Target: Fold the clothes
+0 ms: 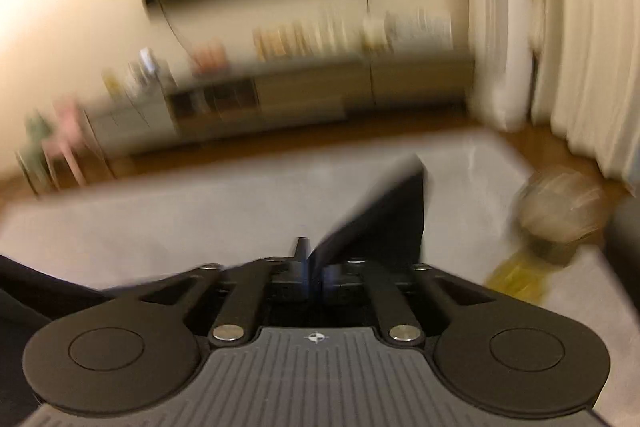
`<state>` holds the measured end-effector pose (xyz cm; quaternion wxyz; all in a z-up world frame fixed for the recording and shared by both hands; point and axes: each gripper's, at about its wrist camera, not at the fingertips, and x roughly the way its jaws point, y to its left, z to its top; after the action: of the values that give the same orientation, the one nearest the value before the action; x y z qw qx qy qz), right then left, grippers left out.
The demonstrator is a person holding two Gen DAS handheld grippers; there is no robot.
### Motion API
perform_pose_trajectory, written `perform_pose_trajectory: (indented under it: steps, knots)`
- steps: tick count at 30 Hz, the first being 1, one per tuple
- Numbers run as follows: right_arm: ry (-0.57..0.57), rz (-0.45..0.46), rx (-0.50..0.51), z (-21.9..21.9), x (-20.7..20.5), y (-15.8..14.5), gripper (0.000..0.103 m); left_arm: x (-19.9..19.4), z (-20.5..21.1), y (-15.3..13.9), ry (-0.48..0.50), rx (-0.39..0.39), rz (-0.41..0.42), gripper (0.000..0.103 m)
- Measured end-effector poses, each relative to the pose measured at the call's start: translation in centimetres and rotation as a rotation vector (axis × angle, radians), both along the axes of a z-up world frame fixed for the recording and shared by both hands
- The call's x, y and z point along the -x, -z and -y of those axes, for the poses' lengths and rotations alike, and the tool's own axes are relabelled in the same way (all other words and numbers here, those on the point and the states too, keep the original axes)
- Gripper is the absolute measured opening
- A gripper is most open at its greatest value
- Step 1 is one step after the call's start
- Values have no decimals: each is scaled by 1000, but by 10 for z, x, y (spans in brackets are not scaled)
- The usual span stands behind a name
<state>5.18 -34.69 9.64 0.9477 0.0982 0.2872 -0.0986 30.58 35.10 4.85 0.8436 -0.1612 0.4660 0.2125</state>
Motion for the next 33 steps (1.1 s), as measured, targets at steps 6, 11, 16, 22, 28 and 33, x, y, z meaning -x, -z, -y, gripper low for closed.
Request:
perform_pose_trajectory:
  steps: [6, 11, 16, 22, 28, 33]
  knots:
    - [5, -40, 80, 18, -30, 47, 51, -2, 7, 28, -38, -75, 95, 24]
    - [-128, -119, 85, 6, -44, 83, 55, 51, 26, 24, 85, -41, 165, 30]
    - [-256, -217, 123, -19, -60, 109, 58, 120, 1, 24, 10, -55, 194, 30]
    - [-141, -228, 194, -8, -72, 115, 57, 227, -71, 5, -225, 99, 352, 38]
    - [-66, -236, 477, -34, -76, 124, 58, 291, -113, 37, -330, 275, 332, 40]
    - [-207, -58, 502, -122, -38, 71, 60, 308, -138, 42, -379, 379, 404, 44]
